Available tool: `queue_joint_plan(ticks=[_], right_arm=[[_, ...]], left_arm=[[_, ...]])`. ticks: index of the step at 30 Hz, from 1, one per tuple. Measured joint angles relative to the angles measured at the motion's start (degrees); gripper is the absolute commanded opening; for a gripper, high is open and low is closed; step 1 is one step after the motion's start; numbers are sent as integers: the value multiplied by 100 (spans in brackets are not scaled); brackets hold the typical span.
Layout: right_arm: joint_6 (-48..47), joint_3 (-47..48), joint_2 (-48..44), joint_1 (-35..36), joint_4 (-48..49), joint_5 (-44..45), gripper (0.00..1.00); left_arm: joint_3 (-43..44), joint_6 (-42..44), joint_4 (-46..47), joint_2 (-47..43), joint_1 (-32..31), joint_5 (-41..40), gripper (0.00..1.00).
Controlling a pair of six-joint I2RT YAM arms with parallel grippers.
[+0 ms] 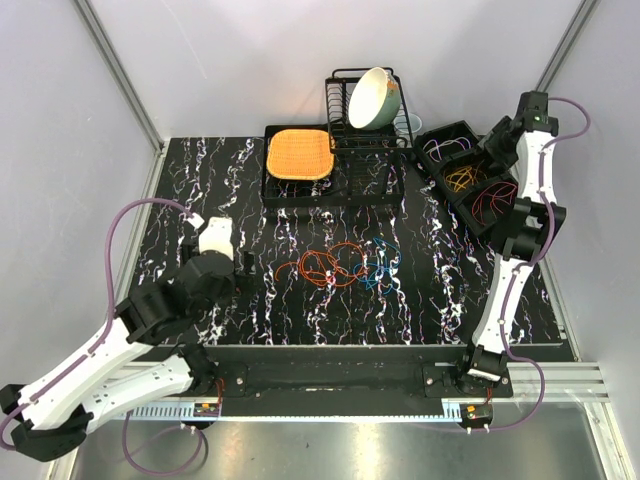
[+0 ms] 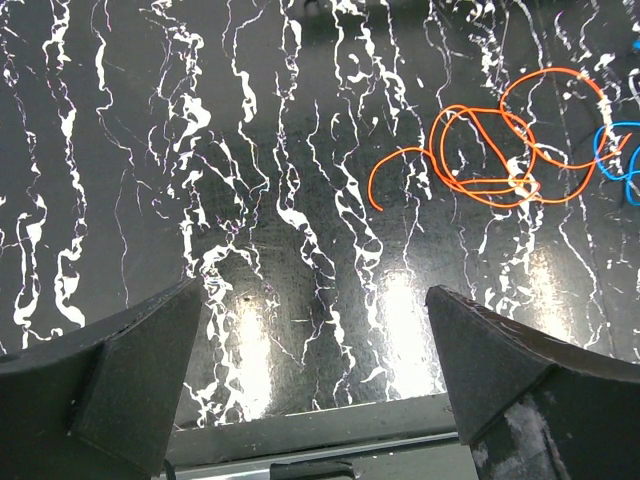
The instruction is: Untangle the cables
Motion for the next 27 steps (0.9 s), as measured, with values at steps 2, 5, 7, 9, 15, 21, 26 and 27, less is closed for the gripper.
queue_joint_plan(ticks=[2,5,7,9,15,21,26,27], right_arm=[[0,0,-118,7,-26,17,64],[-7,0,-264,26,-120,57,64],[-26,-13,-341,39,-188,90,62],[-44,-107,-442,57,-236,160,56],[-140,-894,-837,125,-256,155,43],[-195,-1443,-852,264,-212,146,31],[-251,-1449,-850,299,-90,149,0],[-245,-1445,-844,299,-85,153,0]], left_arm=[[0,2,2,-61,0,0,99],[0,2,0,-127,0,0,99],[0,2,0,-162,0,2,99],[0,2,0,-208,0,2,99],[0,2,2,-282,0,2,99],[0,2,4,-271,0,4,99],[0,2,4,-221,0,2,99],[-2,2,2,-197,0,2,99]])
